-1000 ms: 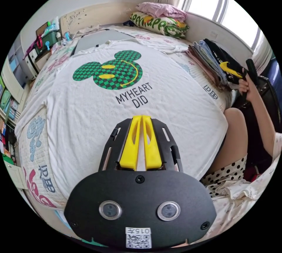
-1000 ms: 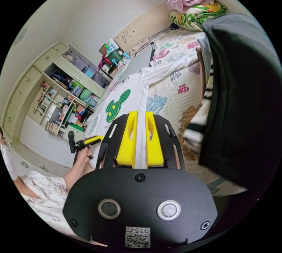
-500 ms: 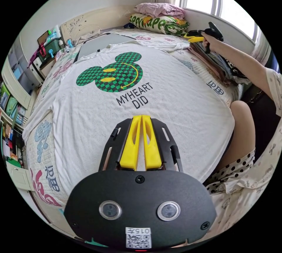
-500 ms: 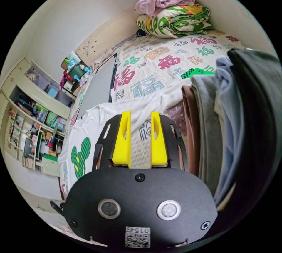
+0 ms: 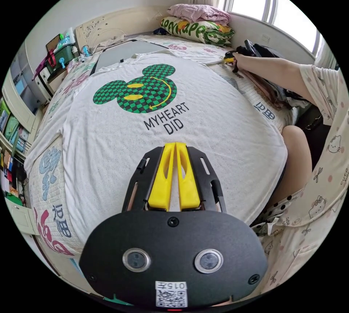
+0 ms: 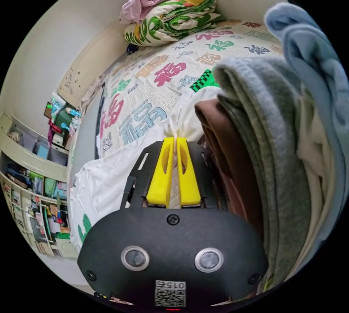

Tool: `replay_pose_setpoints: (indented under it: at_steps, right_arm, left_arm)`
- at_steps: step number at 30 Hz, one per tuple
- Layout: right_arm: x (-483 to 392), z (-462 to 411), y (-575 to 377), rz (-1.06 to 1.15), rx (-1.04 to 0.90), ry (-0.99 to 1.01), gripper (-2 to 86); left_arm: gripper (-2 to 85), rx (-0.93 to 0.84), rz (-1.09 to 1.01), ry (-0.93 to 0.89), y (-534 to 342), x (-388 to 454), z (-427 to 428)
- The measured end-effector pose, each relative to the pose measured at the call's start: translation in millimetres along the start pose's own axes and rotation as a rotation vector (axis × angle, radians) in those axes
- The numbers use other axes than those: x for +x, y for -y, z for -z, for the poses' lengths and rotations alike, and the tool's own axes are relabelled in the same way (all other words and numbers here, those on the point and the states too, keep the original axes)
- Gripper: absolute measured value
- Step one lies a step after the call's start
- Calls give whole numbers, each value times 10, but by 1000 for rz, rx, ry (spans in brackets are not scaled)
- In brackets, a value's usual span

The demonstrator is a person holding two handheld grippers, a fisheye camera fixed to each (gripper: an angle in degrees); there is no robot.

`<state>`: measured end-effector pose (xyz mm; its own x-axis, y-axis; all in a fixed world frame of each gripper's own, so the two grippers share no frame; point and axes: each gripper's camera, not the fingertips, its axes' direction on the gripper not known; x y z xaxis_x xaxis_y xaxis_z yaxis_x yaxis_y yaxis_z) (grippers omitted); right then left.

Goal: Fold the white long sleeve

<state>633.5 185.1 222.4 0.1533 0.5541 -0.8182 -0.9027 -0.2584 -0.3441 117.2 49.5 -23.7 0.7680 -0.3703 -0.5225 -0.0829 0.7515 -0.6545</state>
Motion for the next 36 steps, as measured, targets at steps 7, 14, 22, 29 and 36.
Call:
replay_pose_setpoints:
  at_steps: [7,14,22,29,36]
  right_arm:
    - [-984,1477,-1689,596,130,351,3]
    - [-1003,1816,-3971,862,-309,530,2]
    - [-676,1784,-4064,848,-500,572,2]
    - [-662,2030,-3939,891,-512,587,2]
    - [-588,2128,-3701,861,-523,621,2]
  left_arm:
    - [4,143,60,-86,-345,-352,216]
    - [77,249,349,-427,-599,-1349,-38]
    - [125,214,399,-301,-595,-1509,-735]
    - [141,92,426,-263,-155,-1736,-1399]
    - [14,84,333,-391,-279,-1751,-1338]
